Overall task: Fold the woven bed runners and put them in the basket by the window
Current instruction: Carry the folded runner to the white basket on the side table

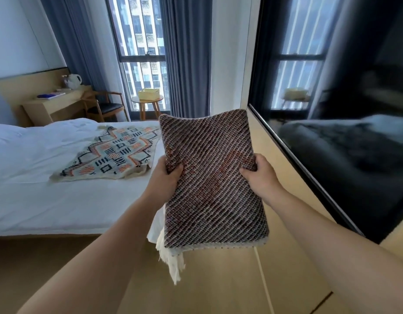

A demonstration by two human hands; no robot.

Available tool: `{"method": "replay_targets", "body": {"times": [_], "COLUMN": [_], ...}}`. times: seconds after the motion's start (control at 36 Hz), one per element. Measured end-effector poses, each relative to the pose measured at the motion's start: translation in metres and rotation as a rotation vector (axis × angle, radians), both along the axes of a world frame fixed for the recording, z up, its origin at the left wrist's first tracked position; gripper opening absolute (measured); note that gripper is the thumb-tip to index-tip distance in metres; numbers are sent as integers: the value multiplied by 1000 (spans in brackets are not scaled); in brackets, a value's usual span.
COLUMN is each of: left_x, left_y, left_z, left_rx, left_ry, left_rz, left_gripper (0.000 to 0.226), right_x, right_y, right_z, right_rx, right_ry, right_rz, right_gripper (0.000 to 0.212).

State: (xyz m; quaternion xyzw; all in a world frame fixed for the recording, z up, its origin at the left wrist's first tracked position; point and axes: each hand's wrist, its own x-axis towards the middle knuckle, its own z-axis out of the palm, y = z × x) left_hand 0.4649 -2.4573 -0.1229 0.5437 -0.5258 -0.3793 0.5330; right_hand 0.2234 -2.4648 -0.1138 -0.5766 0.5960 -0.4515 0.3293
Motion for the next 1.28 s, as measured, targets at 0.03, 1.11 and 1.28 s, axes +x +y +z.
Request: {"method": "replay_targets", "body": {"times": [0.03,1.11,1.28], "left_x": [4,-13,-17], "left_y": [-16,-567,-637], "left_z": [-3,13,9], "left_rx": [4,59,70], "left_ry": [8,-21,-25], "left_rz": [-4,132,153], "left_gripper": [33,34,34], "right_x": [4,1,-5], "right_y": [-15,-605,-676], "right_z": [-1,4,-2], "right_rx": [3,-12,5], "right_ry": [1,-42,-45], "right_rz": [-5,104,132], "right_gripper": [29,37,38]}}
